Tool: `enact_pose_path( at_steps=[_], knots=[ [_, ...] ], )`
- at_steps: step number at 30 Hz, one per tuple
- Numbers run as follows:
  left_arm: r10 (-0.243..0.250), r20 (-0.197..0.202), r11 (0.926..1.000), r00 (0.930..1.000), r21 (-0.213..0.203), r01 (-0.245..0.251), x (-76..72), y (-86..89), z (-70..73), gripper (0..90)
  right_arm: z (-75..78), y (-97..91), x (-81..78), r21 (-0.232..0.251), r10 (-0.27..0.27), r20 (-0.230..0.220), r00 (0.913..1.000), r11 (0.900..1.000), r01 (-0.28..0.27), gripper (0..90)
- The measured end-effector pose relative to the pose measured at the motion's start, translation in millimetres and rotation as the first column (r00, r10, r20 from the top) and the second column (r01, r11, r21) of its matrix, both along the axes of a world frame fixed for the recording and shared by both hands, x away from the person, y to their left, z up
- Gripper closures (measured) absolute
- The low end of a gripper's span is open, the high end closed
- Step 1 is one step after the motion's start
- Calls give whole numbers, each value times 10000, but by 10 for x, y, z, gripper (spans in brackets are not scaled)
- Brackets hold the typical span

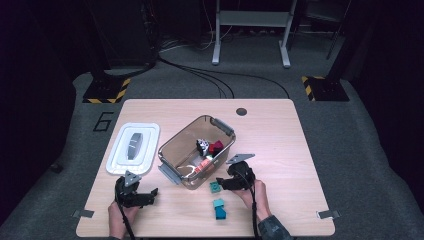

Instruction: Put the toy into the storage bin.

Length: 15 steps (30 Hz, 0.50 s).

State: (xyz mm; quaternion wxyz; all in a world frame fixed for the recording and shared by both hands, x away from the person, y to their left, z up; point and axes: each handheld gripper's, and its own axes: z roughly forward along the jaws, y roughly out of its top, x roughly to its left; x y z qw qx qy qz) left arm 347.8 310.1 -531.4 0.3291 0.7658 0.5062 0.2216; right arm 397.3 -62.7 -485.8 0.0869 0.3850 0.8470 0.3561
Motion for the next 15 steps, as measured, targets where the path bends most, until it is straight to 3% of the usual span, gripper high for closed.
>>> enact_pose_path(
  at_steps=[9, 15],
  knots=[
    [0, 0, 10000, 10000, -5, 0, 0, 0, 0, 41, -96, 99, -21, -155, 195, -298, 9994, 9997, -200, 635],
    [43, -11, 10000, 10000, -60, -43, -2, -4, -2, 41, -122, 43, -27, -343, 21, -323, 9995, 9994, -33, 696]
  ],
)
